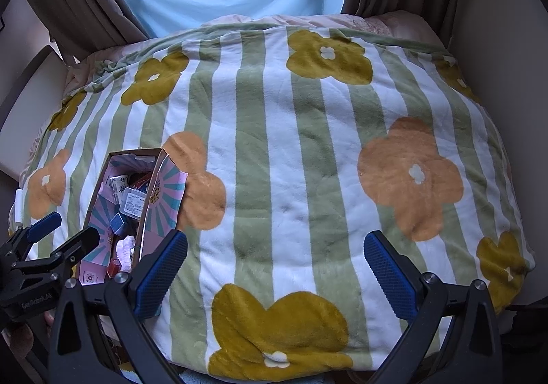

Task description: Organize objects

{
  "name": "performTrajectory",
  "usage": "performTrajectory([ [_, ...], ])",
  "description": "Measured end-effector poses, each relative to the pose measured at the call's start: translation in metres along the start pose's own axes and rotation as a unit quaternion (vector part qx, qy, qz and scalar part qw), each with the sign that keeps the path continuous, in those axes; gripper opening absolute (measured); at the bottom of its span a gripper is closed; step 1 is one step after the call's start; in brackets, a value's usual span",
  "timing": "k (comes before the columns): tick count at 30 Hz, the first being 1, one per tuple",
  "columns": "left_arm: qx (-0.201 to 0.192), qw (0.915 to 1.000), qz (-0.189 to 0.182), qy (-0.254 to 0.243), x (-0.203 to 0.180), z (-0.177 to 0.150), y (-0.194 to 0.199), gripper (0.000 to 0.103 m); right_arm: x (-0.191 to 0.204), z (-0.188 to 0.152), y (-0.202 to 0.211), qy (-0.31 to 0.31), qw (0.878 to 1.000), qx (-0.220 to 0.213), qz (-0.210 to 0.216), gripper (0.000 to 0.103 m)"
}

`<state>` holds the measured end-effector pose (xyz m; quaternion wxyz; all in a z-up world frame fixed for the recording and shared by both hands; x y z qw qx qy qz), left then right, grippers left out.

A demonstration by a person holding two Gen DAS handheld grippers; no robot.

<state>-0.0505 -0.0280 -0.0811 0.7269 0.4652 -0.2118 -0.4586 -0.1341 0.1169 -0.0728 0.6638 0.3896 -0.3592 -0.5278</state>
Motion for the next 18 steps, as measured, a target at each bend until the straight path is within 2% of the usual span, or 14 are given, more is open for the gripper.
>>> performTrajectory([
  [8,-0.006,0.9998,0.011,-0.013,-0.004,0.002,0.002,0.103,0.000,-0.001,0.000,-0.002,1.000,0.000,0.000,0.102],
  [14,-0.046,0.9971,0.061,-0.009,-0.005,0.007,0.018,0.103,-0.006,0.005,0.001,-0.001,1.000,0.000,-0.003,0.102],
  [18,-0.059,0.9967,0.054,-0.016,-0.008,0.011,0.025,0.103,-0.009,0.006,0.001,0.000,1.000,-0.002,-0.006,0.102],
])
Point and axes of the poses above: each gripper's, at about its wrist camera, not at the fingertips, and y roughly against the way its jaws point, x to its left, z to its top, the point moved 4 cm from there along -y, roughly the way its jaws point
